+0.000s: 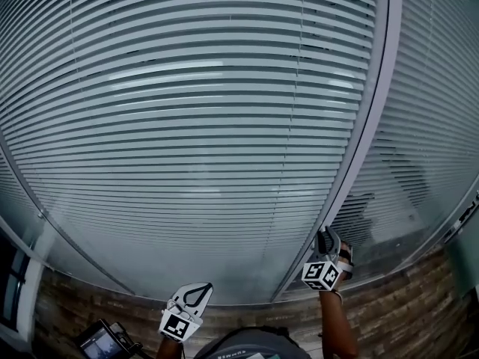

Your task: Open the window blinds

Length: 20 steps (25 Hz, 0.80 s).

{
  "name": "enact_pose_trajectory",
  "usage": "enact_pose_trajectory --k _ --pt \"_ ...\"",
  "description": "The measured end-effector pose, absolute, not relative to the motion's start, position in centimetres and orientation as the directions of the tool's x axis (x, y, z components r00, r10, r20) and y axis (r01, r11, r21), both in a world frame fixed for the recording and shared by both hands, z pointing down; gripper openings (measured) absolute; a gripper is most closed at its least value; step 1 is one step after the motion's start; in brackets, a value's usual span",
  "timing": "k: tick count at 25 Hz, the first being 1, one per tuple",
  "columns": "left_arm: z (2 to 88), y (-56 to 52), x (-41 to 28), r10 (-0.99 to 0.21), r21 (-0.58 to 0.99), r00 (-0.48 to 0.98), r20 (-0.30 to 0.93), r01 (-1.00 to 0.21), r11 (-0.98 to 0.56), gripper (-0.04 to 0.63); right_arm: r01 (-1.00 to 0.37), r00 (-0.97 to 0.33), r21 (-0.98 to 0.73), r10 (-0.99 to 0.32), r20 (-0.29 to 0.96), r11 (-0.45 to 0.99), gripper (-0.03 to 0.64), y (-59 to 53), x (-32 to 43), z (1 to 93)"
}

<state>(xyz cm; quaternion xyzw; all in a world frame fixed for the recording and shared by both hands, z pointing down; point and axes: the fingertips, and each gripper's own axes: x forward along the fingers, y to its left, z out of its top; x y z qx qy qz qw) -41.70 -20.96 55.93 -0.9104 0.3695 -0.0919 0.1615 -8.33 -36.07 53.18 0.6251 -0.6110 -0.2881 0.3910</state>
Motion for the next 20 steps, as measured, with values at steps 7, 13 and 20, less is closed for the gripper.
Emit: enact_pose_trajectory --k 7,13,20 --pt "57.0 -20.9 -41.6 -0.692 -0.376 0.719 0.059 -0.626 -0.683 -0.005 -0.985 -0.103 0.132 -0.992 0.07 0.111 0.123 -35.1 -7.5 52.3" --pt "56.4 -21.1 -41.9 -0.697 -0.362 0.714 0.059 -0.636 -0.682 -0.005 -0.806 0.041 0.591 -0.996 0.073 0.01 0.116 -35.8 -8.2 51.9" --pt "56.5 -21.6 -41.7 -0.699 -0.36 0.713 0.055 -0.639 -0.68 -0.005 -0.531 0.07 0.847 -0.997 0.03 -0.012 0.11 -36.2 -8.6 52.8"
